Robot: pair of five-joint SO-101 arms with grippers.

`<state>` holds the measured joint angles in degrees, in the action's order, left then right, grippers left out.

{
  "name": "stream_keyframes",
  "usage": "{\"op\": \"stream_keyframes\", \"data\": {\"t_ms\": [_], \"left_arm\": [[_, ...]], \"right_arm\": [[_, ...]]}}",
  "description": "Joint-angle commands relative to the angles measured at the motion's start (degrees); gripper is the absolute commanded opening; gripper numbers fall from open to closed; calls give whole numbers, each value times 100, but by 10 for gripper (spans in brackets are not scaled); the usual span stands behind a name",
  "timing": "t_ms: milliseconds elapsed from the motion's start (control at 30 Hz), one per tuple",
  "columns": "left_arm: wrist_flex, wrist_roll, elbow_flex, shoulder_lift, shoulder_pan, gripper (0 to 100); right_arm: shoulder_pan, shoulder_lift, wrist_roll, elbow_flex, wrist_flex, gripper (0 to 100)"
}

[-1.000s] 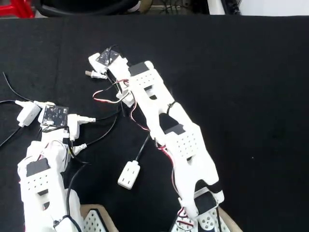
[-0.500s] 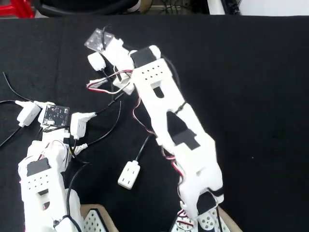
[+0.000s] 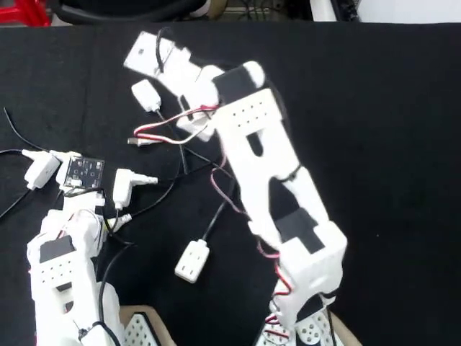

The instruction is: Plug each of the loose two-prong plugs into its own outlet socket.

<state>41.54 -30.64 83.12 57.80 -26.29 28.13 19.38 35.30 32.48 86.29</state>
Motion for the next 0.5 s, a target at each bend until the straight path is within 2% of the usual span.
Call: {"op": "stream_keyframes", "data": {"t_ms": [0,100,200,467], "left_arm": [[-18,-44,40,9,92,191],[-18,-44,40,9,92,191],[-18,-44,40,9,92,191],[-18,-44,31,9,92,191]], "right_arm": [[-44,365,9,-1481,-1662,73],[70,611,-44,-2378,-2699,97],[105,804,-44,-2976,-3288,99],[229,1446,-18,-2721,-3385,96]]}}
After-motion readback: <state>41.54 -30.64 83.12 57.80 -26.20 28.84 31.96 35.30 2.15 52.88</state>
